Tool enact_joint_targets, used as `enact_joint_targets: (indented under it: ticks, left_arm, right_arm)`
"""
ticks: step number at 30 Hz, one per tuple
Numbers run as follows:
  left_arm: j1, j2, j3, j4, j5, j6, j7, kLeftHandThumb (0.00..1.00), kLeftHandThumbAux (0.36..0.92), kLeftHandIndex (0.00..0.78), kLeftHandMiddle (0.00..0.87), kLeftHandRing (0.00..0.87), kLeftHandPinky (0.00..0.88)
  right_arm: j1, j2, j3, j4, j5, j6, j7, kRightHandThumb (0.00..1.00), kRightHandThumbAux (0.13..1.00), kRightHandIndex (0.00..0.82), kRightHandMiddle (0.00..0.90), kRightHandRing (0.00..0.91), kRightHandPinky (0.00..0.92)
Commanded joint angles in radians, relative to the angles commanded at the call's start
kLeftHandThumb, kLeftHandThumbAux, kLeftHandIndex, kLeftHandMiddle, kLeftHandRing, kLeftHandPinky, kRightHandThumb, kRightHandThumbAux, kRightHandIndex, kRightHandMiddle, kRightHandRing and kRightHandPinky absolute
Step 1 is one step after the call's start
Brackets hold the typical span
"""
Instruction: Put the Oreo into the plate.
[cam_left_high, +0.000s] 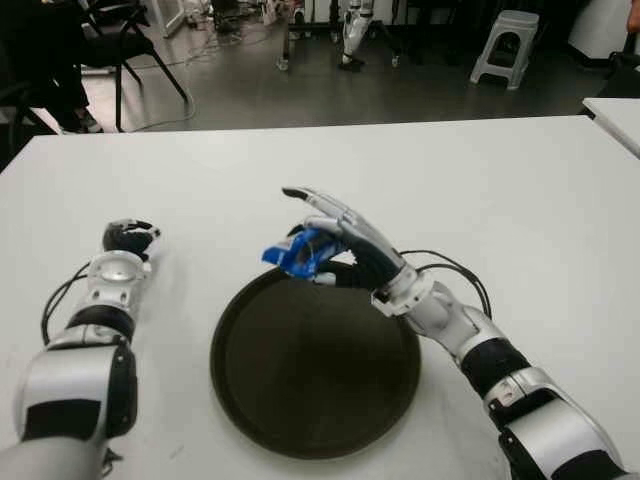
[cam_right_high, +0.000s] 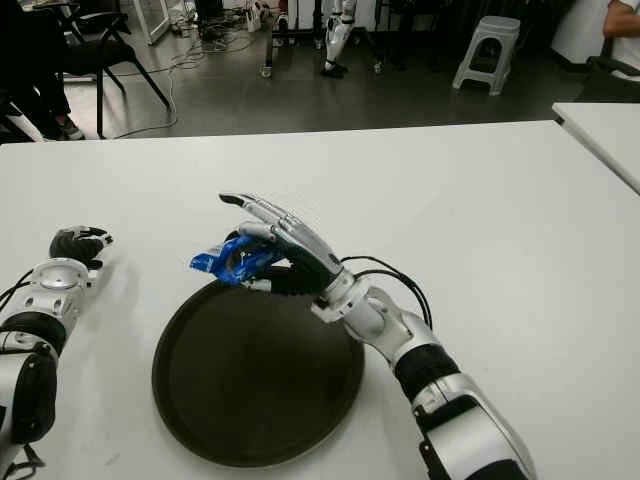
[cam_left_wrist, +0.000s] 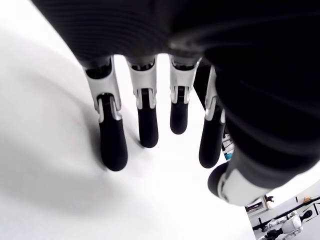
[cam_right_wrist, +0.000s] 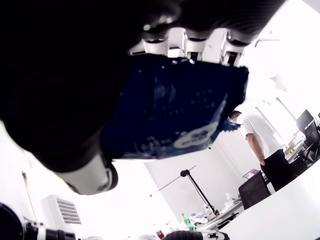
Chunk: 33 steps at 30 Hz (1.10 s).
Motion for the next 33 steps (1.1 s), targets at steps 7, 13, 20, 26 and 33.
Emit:
enact_joint_targets:
  ticks: [7, 13, 20, 26, 33]
  left_arm:
    - [0.001, 0.0, 0.001, 0.001, 0.001, -0.001, 0.005, 0.678, 0.72, 0.399, 0.161, 0.183, 0.214]
    - [0.003, -0.001, -0.001, 0.0, 0.004, -0.005, 0.01, 0.681, 0.719, 0.399, 0.17, 0.192, 0.215]
    - [0.003, -0.001, 0.002, -0.001, 0.001, -0.011, 0.014, 0.683, 0.719, 0.4, 0.176, 0.19, 0.199]
    - [0.002, -0.001, -0.004, -0.001, 0.006, -0.007, 0.012, 0.683, 0.719, 0.4, 0.175, 0.187, 0.2]
    - [0.002, 0.001, -0.008, 0.0, 0.01, -0.002, 0.016, 0.683, 0.72, 0.399, 0.174, 0.19, 0.212]
  right_arm:
    - [-0.01, -0.004, 0.011, 0.021, -0.036, 0.003, -0.038, 0.711, 0.713, 0.421, 0.049, 0.0, 0.0]
    - [-0.014, -0.009, 0.021, 0.027, -0.069, 0.008, -0.082, 0.712, 0.713, 0.421, 0.039, 0.0, 0.0]
    - [-0.02, -0.021, 0.041, 0.024, -0.118, 0.049, -0.116, 0.658, 0.664, 0.288, 0.004, 0.0, 0.0]
    - [-0.027, -0.028, 0.059, 0.031, -0.131, 0.074, -0.127, 0.533, 0.563, 0.036, 0.0, 0.0, 0.0]
    - [-0.031, -0.035, 0.078, 0.02, -0.147, 0.113, -0.141, 0.43, 0.495, 0.002, 0.0, 0.0, 0.0]
